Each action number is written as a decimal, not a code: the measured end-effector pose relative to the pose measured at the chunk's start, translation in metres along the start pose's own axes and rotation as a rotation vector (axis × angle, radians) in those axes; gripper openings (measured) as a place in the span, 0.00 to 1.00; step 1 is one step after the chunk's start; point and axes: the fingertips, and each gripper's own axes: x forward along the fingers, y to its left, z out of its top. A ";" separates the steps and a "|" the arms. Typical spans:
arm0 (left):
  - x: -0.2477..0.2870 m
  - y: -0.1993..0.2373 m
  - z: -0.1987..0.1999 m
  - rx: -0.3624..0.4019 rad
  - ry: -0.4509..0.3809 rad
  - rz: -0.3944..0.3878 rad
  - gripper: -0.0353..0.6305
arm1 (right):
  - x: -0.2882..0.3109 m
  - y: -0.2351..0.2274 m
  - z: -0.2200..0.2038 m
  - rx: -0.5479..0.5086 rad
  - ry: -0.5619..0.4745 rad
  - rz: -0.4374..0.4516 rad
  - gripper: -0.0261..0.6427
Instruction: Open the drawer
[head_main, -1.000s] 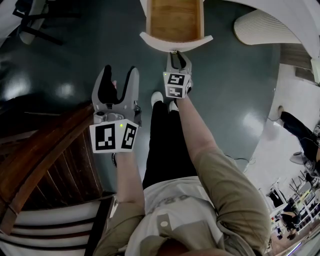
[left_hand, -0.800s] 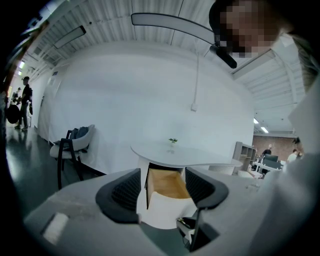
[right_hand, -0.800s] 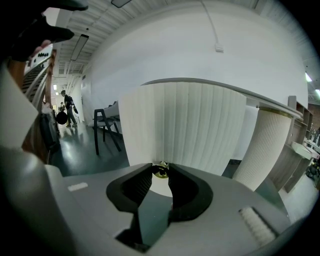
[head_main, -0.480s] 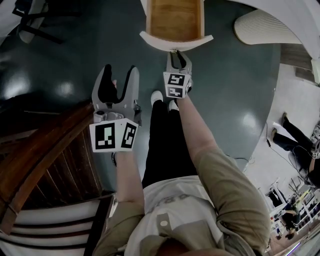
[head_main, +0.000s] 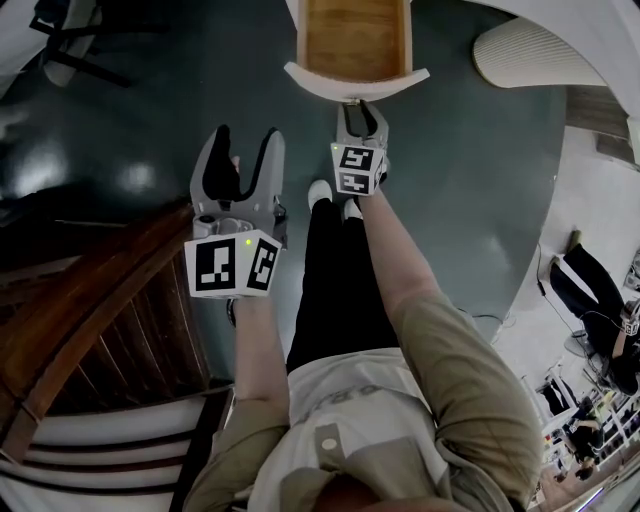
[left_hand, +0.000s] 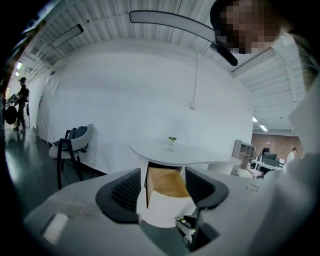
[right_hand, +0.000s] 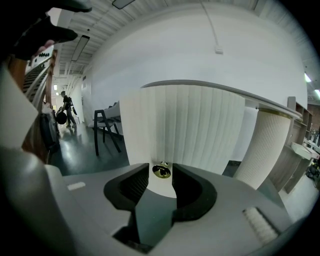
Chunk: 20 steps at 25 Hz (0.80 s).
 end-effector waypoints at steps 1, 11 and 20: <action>0.000 -0.001 0.001 0.001 0.002 -0.001 0.48 | -0.002 0.001 0.001 0.000 0.001 0.006 0.29; -0.004 -0.013 0.032 0.007 0.015 -0.031 0.48 | -0.046 -0.010 0.043 -0.014 -0.012 -0.003 0.30; -0.009 -0.020 0.096 0.004 -0.001 -0.029 0.48 | -0.091 -0.042 0.128 -0.035 -0.050 -0.033 0.30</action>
